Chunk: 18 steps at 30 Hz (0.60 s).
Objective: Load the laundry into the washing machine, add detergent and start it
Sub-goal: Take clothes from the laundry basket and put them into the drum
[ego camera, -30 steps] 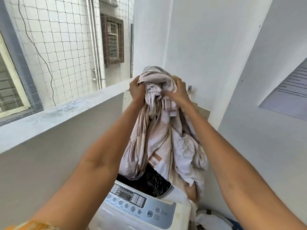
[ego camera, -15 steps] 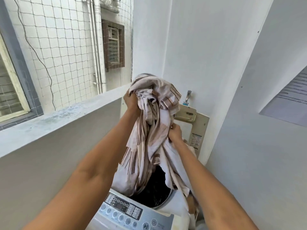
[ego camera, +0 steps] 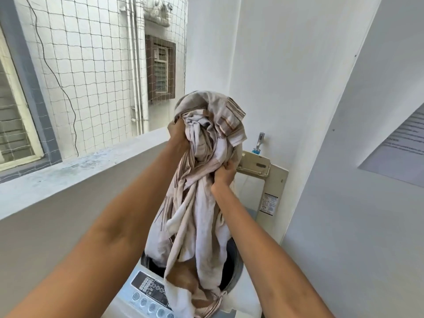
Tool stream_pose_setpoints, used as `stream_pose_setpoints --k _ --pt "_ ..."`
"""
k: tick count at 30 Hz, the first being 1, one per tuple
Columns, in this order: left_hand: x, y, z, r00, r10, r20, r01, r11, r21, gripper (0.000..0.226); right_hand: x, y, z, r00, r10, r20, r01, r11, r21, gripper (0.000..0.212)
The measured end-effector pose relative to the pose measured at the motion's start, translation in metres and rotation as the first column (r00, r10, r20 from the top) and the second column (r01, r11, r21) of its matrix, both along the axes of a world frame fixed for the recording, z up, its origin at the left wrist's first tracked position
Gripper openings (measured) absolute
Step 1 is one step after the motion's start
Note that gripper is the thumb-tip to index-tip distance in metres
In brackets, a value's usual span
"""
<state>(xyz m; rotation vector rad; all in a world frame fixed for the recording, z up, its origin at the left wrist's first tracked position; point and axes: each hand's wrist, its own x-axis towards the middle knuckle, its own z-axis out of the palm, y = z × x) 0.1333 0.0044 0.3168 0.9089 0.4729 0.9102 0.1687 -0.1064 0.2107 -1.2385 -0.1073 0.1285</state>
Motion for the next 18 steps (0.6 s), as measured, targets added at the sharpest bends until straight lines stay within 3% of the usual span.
stream_pose_setpoints --k 4,8,10,12,15,18 --pt "0.009 -0.005 -0.044 0.992 0.056 -0.117 -0.051 0.998 0.04 0.016 0.022 -0.034 -0.045 0.998 -0.021 0.065 0.041 0.943 -0.33 0.027" --pt "0.012 -0.004 -0.078 0.972 0.075 -0.224 -0.041 0.987 0.152 0.006 0.042 -0.065 -0.088 0.993 0.044 0.105 0.026 0.809 -0.587 0.033" --pt "0.013 -0.004 -0.092 0.96 0.085 -0.266 -0.031 0.979 0.201 0.018 0.052 -0.077 -0.107 0.99 0.094 0.103 0.0 0.741 -0.672 0.026" --pt "0.015 -0.001 -0.098 0.954 0.09 -0.285 -0.02 0.971 0.24 0.017 0.06 -0.082 -0.123 0.993 0.054 0.11 0.034 0.74 -0.672 0.019" --pt "0.018 0.0 -0.093 0.952 0.09 -0.293 0.0 0.956 0.293 0.015 0.062 -0.08 -0.136 0.993 -0.104 0.057 0.118 0.831 -0.544 0.018" --pt "0.024 0.008 -0.092 0.943 0.127 -0.308 -0.017 0.941 0.338 0.015 0.061 -0.069 -0.146 0.997 0.005 0.083 0.045 0.806 -0.59 0.028"
